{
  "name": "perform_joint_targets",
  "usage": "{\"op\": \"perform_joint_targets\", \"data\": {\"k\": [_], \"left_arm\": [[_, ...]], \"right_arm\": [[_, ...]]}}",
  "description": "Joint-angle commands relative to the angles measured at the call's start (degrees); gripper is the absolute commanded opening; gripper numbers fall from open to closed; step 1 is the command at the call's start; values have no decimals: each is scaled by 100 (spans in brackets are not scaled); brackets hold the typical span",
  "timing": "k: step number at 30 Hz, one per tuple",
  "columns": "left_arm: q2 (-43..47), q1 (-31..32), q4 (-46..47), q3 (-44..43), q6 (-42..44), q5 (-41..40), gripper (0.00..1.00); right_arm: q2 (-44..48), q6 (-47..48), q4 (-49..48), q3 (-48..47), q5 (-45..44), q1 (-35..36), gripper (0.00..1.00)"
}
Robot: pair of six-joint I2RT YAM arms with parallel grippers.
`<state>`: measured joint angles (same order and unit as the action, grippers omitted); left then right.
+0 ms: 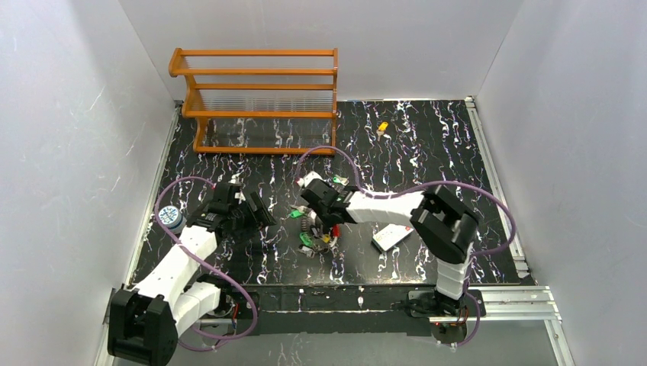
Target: Put the keys on the keyring
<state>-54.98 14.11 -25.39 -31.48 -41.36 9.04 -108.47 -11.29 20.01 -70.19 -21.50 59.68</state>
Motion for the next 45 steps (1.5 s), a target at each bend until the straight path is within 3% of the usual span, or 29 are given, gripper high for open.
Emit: {"op": "perform_joint_targets", "data": {"k": [1, 3, 6, 11, 20, 30, 36, 39, 45], "left_arm": [[-206, 119, 139, 99, 15, 154, 77], [-344, 263, 298, 189, -44, 165, 76], [-554, 705, 645, 307, -165, 193, 72], [-930, 1374, 1240, 323, -490, 165, 69], [-1752, 2084, 2461, 308, -1075, 228, 63], [-1841, 2368, 2657, 181, -1146, -24, 62], [-1451, 2368, 2650, 300, -1183, -194, 62], [-1264, 2366, 2653, 412, -1198, -235, 62], [-995, 2368, 2642, 551, -1127, -241, 62]], "right_arm": [[657, -619, 693, 842, 244, -120, 27], [987, -711, 624, 1091, 616, -241, 32], [1510, -757, 420, 1392, 1435, -529, 48], [2188, -816, 116, 1767, 2326, -943, 59], [2550, -997, -477, 2429, 3724, -1625, 58], [1928, -963, -666, 2610, 4760, -1279, 57], [1822, -1612, -2273, 2926, 6063, -1082, 59], [1963, -1617, -2324, 2881, 5905, -1086, 60], [2353, -1005, -1447, 2487, 4968, -1090, 64]]}}
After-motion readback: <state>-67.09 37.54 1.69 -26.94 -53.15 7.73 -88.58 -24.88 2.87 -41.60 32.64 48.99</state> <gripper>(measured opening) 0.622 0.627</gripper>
